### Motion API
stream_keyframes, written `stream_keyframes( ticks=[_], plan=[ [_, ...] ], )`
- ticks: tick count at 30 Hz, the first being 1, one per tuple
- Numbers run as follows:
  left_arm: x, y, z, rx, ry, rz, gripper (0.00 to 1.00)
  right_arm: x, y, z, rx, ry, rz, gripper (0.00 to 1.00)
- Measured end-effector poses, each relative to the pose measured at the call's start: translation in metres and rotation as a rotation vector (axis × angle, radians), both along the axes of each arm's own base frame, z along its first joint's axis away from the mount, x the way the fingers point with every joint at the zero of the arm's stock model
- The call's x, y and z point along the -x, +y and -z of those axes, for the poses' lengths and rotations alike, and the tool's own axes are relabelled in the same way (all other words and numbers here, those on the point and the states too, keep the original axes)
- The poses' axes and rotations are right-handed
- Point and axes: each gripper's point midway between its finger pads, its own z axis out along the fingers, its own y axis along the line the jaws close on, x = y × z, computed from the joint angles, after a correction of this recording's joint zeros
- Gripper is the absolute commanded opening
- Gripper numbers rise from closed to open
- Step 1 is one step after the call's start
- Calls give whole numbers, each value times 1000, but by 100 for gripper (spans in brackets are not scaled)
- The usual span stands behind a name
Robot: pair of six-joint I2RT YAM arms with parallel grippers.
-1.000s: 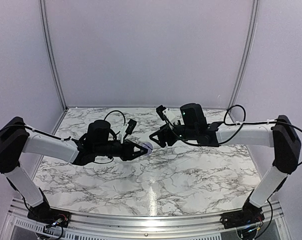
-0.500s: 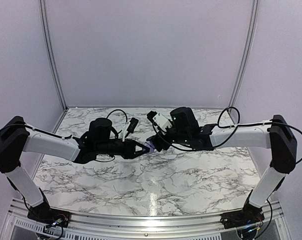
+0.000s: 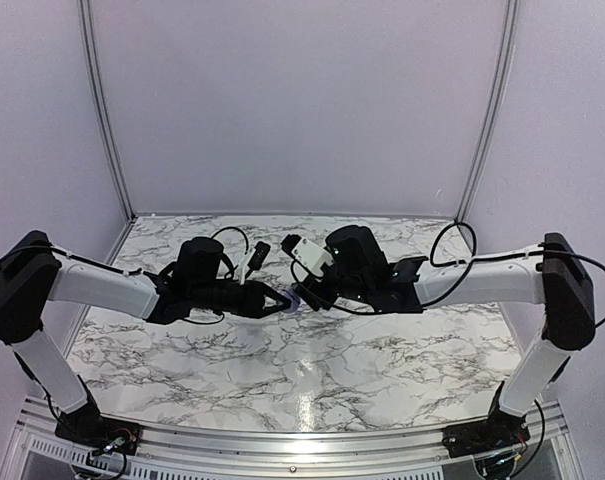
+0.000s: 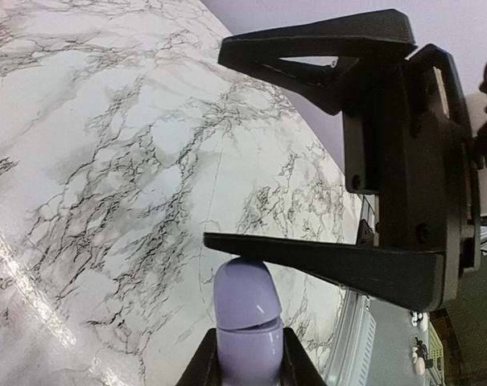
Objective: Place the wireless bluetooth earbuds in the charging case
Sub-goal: Close the charging case with the earbuds, then place the charging case with the earbuds at the center of the board.
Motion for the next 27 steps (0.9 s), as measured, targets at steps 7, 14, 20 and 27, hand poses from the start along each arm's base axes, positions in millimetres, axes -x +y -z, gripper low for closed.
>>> stream_keyframes(
  ticks=[7,14,20,27],
  plan=[
    [-7,5,11,-33,23,-46,0,18,24,-12,-81,14,-77,80],
    [-30,12,-1,5,-46,-121,0,-6,-9,-32,-183,81,-24,86],
    [-55,26,38,-70,-7,-214,3,-33,-63,-82,-338,73,53,90],
    [-67,33,79,-163,57,-256,9,-23,-72,-93,-422,115,4,92]
  ],
)
